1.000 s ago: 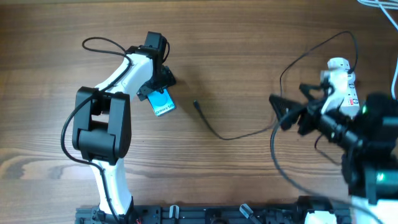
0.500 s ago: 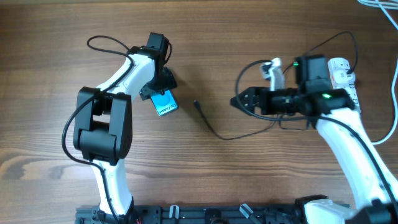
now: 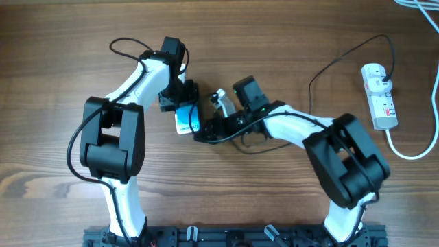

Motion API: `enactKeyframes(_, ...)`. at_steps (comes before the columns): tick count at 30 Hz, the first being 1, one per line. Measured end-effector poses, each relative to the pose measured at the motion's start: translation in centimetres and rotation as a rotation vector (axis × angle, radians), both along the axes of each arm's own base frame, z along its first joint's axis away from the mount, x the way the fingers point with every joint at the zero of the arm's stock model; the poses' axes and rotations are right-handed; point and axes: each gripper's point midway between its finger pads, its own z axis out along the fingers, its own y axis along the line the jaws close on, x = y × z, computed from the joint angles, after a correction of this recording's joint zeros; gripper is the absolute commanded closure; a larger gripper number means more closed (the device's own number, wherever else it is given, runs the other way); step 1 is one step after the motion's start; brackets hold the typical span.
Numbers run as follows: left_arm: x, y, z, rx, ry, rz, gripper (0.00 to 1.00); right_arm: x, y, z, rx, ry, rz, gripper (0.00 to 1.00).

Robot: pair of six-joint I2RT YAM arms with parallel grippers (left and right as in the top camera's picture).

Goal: Plug charger to phone and switch on socket
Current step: 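Move the right gripper to the phone held by the left gripper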

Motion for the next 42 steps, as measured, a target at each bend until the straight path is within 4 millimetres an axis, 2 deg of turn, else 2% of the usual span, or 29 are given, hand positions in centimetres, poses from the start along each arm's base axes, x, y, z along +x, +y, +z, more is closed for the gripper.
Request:
enactKeyframes(3,-1.4,-1.6,0.4,-0.100,0.056,-0.035,0.26,0.7,0.8,0.2,0.033,0.000,-0.028,0.00)
enactKeyframes(4,-2.1,-1.9,0.5,-0.123,0.089,-0.038,0.26,1.6,1.1,0.4,0.042,-0.014,-0.065,0.00)
enactKeyframes(9,-3.8,-2.7,0.6,-0.179,0.166,-0.039,0.26,3.8,1.2,0.2,0.021,-0.035,-0.175,0.01)
enactKeyframes(10,-4.0,-2.8,0.6,-0.183,0.176,-0.038,0.26,3.9,1.2,0.0,0.020,-0.035,-0.177,0.04)
enactKeyframes(12,-4.3,-2.8,0.6,-0.188,0.189,-0.036,0.27,3.9,1.3,-0.1,0.024,-0.034,-0.176,0.16)
enactKeyframes(14,-4.3,-2.8,0.6,-0.189,0.192,-0.027,0.26,3.5,1.5,-0.4,0.025,-0.016,-0.169,0.24)
enactKeyframes(16,-4.3,-2.9,0.6,-0.189,0.194,-0.021,0.24,3.1,1.8,-0.8,0.031,0.007,-0.158,0.38)
enactKeyframes(19,-4.2,-2.9,0.6,-0.190,0.193,-0.014,0.23,2.8,1.8,-1.3,0.026,0.034,-0.166,0.54)
enactKeyframes(23,-4.2,-3.0,0.6,-0.187,0.192,-0.013,0.23,2.9,1.9,-1.6,0.026,0.033,-0.172,0.58)
enactKeyframes(26,-4.2,-3.0,0.6,-0.188,0.194,-0.003,0.19,3.0,1.8,-1.7,0.025,0.026,-0.177,0.66)
enactKeyframes(31,-3.9,-3.4,0.8,-0.208,0.188,0.011,0.00,3.4,1.4,-2.0,0.009,0.026,-0.201,0.69)
enactKeyframes(37,-3.6,-3.8,1.0,-0.223,0.179,0.023,0.00,3.6,1.2,-2.2,-0.003,0.033,-0.224,0.69)
enactKeyframes(42,-2.6,-4.2,1.0,-0.220,0.131,0.033,0.00,4.2,1.0,-2.1,0.002,0.028,-0.242,0.80)
